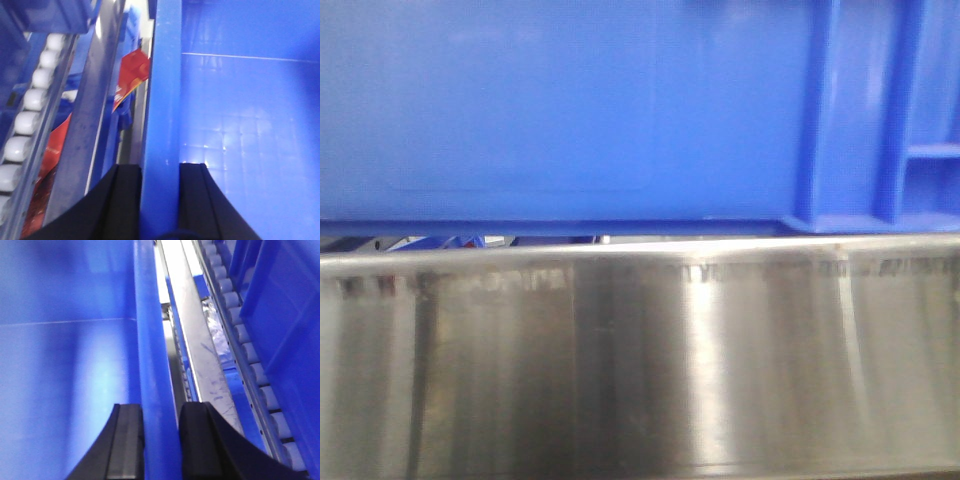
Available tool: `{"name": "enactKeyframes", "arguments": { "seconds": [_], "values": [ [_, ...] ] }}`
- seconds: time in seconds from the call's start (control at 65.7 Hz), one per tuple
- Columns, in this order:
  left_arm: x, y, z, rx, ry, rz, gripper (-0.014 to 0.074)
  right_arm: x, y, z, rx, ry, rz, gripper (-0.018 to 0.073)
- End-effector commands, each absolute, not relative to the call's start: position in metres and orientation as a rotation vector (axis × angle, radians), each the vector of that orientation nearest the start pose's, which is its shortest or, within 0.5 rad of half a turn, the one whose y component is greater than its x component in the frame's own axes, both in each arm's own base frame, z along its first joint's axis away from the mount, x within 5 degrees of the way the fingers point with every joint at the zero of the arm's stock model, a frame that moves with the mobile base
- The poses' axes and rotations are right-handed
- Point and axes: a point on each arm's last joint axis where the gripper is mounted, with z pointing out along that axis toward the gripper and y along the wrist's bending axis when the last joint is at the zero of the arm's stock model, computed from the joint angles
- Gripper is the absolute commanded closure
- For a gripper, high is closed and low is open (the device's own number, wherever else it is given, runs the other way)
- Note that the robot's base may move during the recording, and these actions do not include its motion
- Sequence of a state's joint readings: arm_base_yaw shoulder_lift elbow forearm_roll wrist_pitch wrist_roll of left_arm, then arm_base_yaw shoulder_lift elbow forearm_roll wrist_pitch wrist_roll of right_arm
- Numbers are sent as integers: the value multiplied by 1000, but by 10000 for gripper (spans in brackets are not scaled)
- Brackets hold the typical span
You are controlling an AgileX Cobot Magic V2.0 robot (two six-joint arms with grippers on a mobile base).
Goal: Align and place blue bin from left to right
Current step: 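Lower and push the held bin into the empty shelf slot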
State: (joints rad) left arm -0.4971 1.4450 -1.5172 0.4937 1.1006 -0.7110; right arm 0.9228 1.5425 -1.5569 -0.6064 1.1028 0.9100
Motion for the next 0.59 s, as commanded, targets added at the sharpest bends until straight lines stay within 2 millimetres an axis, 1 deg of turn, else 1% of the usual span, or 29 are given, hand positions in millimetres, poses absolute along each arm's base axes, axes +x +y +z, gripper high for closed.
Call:
{"name": "enactKeyframes", "arguments": {
  "seconds": [0.0,0.107,0.152,0.183,0.274,0.304,0.335,0.38,0.457,0.517,0.578],
  "values": [
    [282,-119,414,-139,2285,-60,707,232,245,409,-196,2191,285,637],
    [282,-119,414,-139,2285,-57,704,232,245,409,-196,2191,285,637],
    [282,-119,414,-139,2285,-56,682,232,245,409,-196,2191,285,636],
    [282,-119,414,-139,2285,-56,656,232,245,409,-196,2191,285,634],
    [282,-119,414,-139,2285,-56,516,232,245,409,-197,2190,283,605],
    [282,-119,414,-139,2285,-56,461,232,245,409,-197,2190,283,566],
    [282,-119,414,-139,2285,-56,379,232,245,409,-197,2190,283,494],
    [282,-119,414,-138,2284,-54,304,232,245,409,-197,2190,283,370],
    [282,-119,414,-136,2280,-46,195,232,245,410,-195,2190,282,208],
    [283,-118,414,-132,2272,-30,127,232,245,410,-194,2192,279,125],
    [283,-116,415,-126,2261,-8,79,231,244,412,-192,2187,282,88]
  ]
}}
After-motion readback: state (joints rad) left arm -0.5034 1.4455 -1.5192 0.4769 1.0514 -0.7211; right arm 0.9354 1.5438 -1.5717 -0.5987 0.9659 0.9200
